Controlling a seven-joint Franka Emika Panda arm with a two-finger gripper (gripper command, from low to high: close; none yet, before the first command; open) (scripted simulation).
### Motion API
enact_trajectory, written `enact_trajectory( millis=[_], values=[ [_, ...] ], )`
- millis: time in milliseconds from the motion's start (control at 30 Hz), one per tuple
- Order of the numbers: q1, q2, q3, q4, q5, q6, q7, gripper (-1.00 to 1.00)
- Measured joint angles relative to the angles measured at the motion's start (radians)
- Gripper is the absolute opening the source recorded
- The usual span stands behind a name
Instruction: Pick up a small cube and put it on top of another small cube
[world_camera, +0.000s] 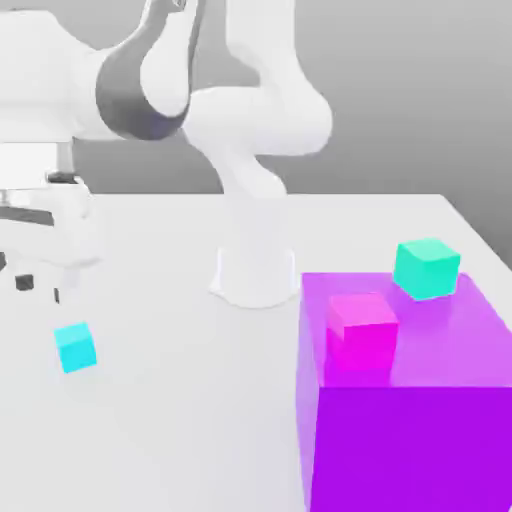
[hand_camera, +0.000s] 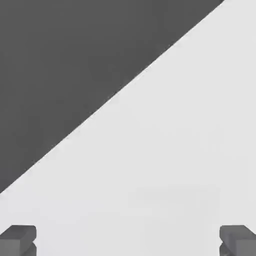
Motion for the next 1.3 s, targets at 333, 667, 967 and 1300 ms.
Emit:
enact_trajectory(
  millis=[333, 667, 967, 1300],
  values=[
    [-0.190, 0.202, -0.042, -0.110, -0.079, 0.168, 0.083, 0.00],
    [-0.337, 0.360, 0.169, -0.072, 0.185, 0.280, -0.114, 0.00],
    [-0.441, 0.428, 0.298, -0.062, 0.275, 0.332, -0.177, -1.00],
    [-0.309, 0.305, 0.112, -0.083, 0.068, 0.244, -0.028, -1.00]
  ],
)
